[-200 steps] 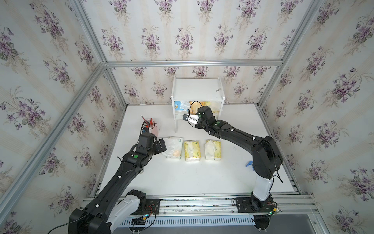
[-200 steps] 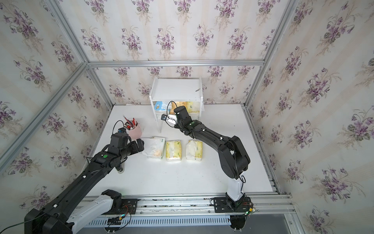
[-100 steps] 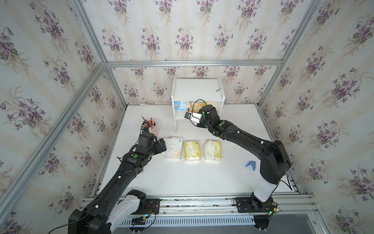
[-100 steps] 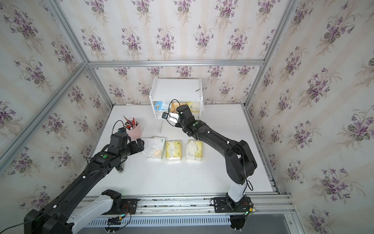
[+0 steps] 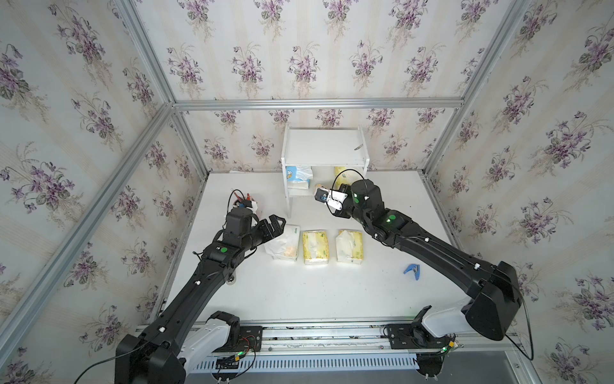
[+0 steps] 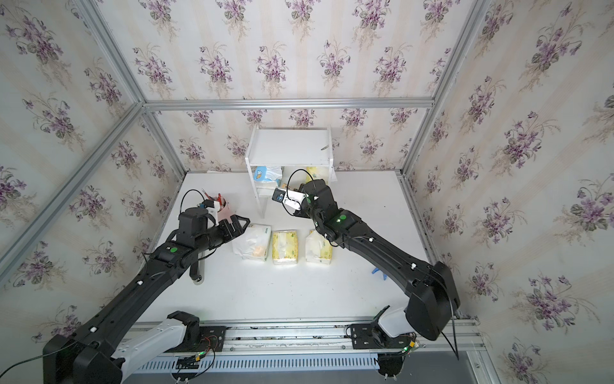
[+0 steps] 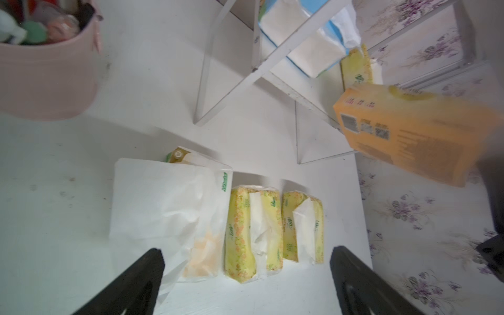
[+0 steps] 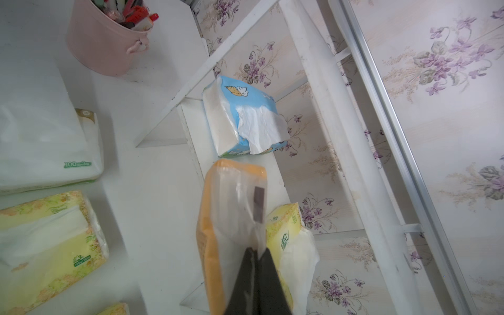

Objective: Remove the tissue boxes from the shelf
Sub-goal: Pick up a box of tissues from the shelf.

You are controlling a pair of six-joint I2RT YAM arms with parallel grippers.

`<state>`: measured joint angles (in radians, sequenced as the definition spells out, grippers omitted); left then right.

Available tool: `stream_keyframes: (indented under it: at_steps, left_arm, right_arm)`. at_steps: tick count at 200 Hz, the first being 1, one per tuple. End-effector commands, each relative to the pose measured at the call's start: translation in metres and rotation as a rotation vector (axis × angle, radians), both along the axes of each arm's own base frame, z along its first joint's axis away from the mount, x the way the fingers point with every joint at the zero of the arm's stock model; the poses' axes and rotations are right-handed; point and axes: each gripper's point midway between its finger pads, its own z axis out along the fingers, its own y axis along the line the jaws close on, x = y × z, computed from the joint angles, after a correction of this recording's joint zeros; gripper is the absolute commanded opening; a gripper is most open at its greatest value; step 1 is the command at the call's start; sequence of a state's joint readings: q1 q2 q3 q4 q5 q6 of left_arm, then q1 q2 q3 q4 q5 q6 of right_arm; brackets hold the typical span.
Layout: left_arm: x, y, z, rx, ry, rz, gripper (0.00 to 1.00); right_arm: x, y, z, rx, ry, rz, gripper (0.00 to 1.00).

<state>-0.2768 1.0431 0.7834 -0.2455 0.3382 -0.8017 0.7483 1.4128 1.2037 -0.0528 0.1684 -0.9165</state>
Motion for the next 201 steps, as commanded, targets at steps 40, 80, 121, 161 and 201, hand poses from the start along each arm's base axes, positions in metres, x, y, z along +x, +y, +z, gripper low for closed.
stream_keyframes:
  at_steps: [40,80,121,161,201]
  left_arm:
    - [0.005,-0.069,0.038,-0.45,0.107,-0.222,0.99]
    - [0.004,-0.104,0.033,-0.614,0.238,-0.277,0.99]
    - [0.005,-0.136,0.031,-0.684,0.309,-0.318,0.99]
    - [0.006,-0.144,0.033,-0.679,0.303,-0.315,0.99]
    - [0.008,-0.15,0.028,-0.679,0.299,-0.328,0.97]
  right_arm:
    - [-0.063,-0.008,0.002,0.083,0.004,0.058,0.0]
    - [-0.084,-0.015,-0.013,0.081,-0.021,0.086,0.0]
    - [-0.087,-0.014,-0.025,0.047,-0.035,0.091,0.0]
    - [-0.092,-0.006,-0.039,0.014,-0.012,0.129,0.0]
    - [-0.104,0.007,-0.044,0.022,-0.002,0.191,0.0]
